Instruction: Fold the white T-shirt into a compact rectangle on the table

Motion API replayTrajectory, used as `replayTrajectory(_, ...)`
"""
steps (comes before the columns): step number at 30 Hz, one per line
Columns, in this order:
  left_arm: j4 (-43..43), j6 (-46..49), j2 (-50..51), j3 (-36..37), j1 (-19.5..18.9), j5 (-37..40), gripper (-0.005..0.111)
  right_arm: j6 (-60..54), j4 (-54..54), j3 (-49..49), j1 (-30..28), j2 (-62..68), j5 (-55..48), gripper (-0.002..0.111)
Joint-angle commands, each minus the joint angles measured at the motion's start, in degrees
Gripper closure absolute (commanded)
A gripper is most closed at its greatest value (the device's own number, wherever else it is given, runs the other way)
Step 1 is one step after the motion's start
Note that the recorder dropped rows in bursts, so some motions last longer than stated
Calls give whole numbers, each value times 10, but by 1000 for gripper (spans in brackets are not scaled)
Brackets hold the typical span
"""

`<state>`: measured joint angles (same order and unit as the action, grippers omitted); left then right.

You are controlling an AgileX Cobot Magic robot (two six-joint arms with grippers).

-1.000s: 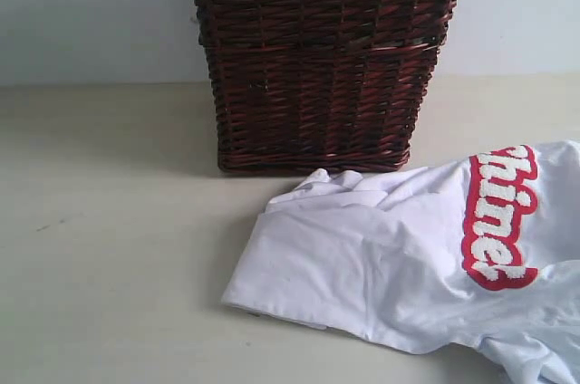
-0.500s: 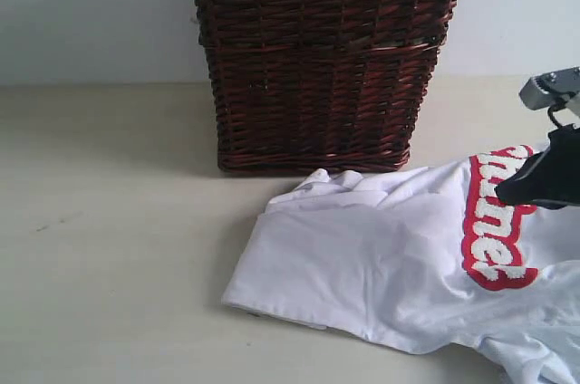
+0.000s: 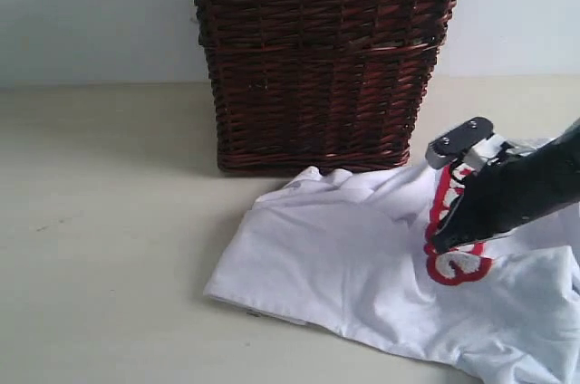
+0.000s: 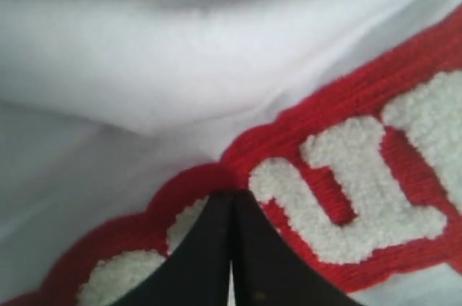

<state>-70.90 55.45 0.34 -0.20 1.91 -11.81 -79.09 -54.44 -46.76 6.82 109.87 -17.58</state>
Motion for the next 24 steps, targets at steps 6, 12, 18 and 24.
replayTrajectory(6, 2, 0, -3, 2, -2, 2, 107, -92, -36, 10, 130, 0, -73, 108)
replayTrajectory(12, 2, 0, -3, 2, -2, 2, 107, -82, -39, 10, 130, -190, 58, 108)
replayTrajectory(18, 2, 0, -3, 2, -2, 2, 107, 36, 41, 13, 108, -278, -142, 108)
replayTrajectory(24, 2, 2, -3, 2, -2, 2, 107, 100, 288, 13, 108, -231, -381, 108)
